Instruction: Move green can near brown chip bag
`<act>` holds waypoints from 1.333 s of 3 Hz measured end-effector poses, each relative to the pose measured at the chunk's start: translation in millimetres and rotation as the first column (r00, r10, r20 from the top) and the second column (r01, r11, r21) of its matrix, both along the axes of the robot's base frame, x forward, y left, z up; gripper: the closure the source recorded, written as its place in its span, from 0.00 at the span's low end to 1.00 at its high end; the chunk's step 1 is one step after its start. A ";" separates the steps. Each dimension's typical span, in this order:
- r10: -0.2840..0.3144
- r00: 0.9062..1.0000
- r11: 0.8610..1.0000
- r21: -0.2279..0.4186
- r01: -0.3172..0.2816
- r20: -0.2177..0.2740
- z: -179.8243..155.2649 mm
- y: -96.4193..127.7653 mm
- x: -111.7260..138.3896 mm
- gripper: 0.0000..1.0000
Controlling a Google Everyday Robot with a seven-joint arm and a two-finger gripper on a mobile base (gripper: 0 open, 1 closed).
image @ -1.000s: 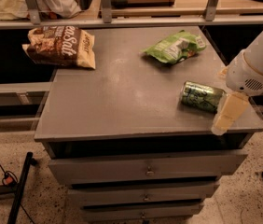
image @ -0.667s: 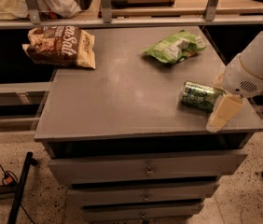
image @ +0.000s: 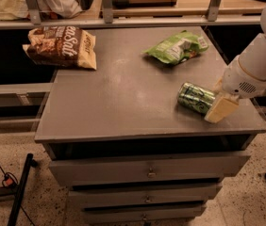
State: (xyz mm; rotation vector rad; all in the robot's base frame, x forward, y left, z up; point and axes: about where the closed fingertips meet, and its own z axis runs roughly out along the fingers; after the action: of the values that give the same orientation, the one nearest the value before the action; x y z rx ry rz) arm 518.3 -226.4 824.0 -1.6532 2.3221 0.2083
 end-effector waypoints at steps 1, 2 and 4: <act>0.019 1.000 1.000 0.002 -0.019 0.006 10.9 17.0 1.5 0.85; 0.066 0.997 0.998 0.017 -0.067 0.039 35.5 50.1 8.4 1.00; 0.170 0.984 0.984 0.034 -0.172 0.053 52.8 130.6 30.7 1.00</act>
Offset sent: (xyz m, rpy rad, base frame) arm 0.0181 0.0919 0.0679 0.0423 -0.0818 0.1264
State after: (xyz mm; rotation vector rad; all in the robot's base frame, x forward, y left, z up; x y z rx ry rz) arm 549.0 -95.8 876.8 -1.8186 2.1266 0.2421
